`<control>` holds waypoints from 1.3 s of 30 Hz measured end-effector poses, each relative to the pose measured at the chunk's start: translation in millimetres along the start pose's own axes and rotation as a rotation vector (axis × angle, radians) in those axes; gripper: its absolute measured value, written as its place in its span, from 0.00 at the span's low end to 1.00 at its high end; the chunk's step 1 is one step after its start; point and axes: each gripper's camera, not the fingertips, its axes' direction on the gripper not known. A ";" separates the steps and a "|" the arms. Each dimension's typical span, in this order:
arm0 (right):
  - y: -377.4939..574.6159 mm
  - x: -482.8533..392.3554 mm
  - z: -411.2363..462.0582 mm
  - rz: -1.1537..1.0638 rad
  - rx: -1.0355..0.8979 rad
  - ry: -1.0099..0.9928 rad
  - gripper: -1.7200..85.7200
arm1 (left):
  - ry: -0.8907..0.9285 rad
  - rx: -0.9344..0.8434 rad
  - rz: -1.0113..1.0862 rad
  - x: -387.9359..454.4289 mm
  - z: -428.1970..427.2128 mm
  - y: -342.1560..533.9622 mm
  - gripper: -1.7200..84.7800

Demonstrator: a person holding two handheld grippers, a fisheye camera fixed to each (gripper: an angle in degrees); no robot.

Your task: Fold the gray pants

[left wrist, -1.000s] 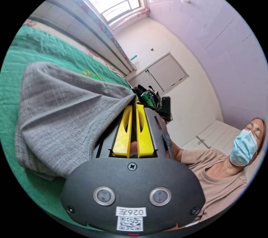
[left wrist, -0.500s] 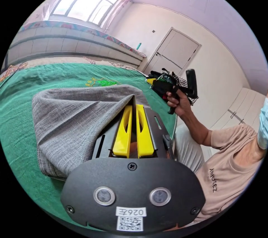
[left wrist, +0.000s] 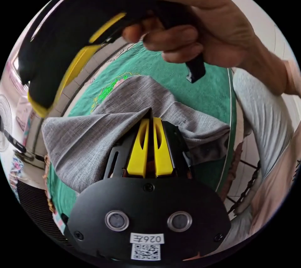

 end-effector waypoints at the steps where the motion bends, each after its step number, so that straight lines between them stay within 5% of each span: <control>1: 9.0 9.3 -3.6 0.015 -0.012 -0.001 0.14 | -0.022 -0.004 0.021 7.4 -1.8 -2.8 0.02; 8: 35.7 67.4 44.1 0.070 -0.218 -0.116 0.22 | -0.333 -0.085 0.328 96.8 -9.2 -24.9 0.01; 11: 41.2 69.1 85.8 -0.064 -0.415 -0.031 0.14 | -0.410 -0.091 0.388 112.8 -9.3 -18.2 0.01; 16: 0.0 153.3 -0.4 -0.040 -0.346 0.006 0.02 | -0.432 -0.057 0.462 106.7 -33.8 -2.3 0.01; 22: -7.2 386.0 -173.0 0.343 -0.098 -0.029 0.02 | -0.100 0.294 0.099 -13.3 -97.2 52.1 0.01; 26: 10.9 524.7 -242.0 0.564 -0.146 0.176 0.03 | -0.191 0.247 -0.405 -133.9 -88.6 132.2 0.01; 30: 34.3 635.6 -292.0 0.859 -0.243 0.491 0.05 | 0.089 0.163 -0.859 -235.0 -35.1 235.9 0.03; 34: 6.9 662.9 -360.8 0.912 -0.004 0.467 0.09 | 0.196 0.085 -0.975 -272.2 18.4 283.7 0.22; 39: -32.0 711.0 -338.0 0.905 -0.112 0.394 0.18 | 0.469 0.032 -0.946 -287.2 99.3 299.2 0.29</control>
